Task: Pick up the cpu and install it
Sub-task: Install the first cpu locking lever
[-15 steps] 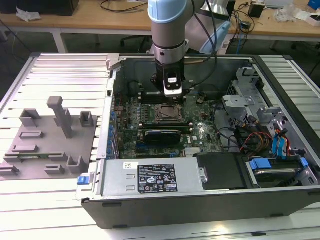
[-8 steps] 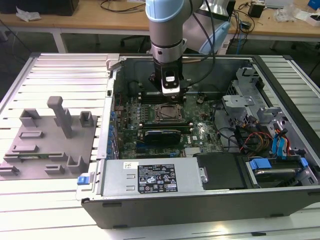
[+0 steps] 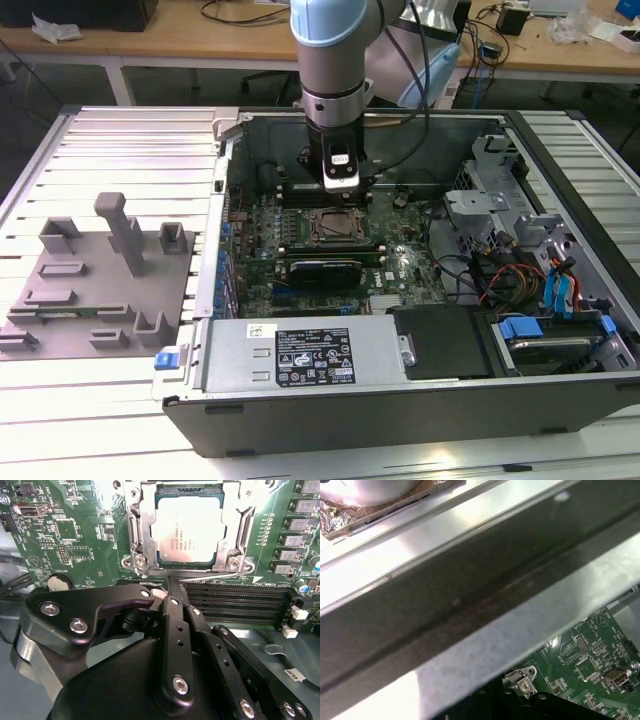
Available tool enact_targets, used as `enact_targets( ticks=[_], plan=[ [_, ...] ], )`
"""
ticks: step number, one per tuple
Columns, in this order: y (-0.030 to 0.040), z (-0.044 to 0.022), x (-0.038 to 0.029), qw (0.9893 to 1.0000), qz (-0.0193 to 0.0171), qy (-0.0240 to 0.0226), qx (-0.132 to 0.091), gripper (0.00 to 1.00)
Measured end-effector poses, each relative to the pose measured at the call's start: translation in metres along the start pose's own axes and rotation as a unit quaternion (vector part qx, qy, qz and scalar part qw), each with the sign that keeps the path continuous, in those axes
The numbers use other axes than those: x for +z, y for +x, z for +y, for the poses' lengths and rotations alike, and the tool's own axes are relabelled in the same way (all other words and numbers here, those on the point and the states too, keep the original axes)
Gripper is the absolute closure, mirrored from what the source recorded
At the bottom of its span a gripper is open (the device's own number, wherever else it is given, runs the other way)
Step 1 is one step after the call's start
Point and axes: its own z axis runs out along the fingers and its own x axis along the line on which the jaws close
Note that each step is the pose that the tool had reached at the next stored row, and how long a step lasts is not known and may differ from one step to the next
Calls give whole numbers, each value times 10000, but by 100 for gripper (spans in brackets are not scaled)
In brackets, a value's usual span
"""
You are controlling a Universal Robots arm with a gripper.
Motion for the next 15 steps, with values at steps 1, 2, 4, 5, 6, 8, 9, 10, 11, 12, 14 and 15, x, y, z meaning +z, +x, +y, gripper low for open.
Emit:
enact_targets(
  ticks=[1, 2, 4, 5, 6, 8, 9, 10, 11, 12, 14, 15],
  plan=[
    [0, -2, 4, 10000, -1, 1, 0, 89],
    [0, -4, 8, 10000, -1, 1, 0, 89],
    [-2, -8, 15, 10000, -2, 2, 0, 89],
    [-3, -12, 20, 10000, -2, 2, -1, 89],
    [-5, -15, 23, 10000, -2, 3, -1, 89],
    [-10, -24, 27, 10000, -3, 4, -1, 89],
    [-14, -29, 27, 10000, -4, 5, -1, 89],
    [-17, -35, 28, 10000, -5, 7, -1, 89],
    [-26, -48, 28, 10000, -6, 10, -1, 89],
    [-33, -60, 29, 10000, -8, 11, -2, 89],
    [-37, -67, 31, 10000, -9, 13, -2, 89],
    [-37, -67, 31, 10000, -9, 14, -2, 89]
  ],
)
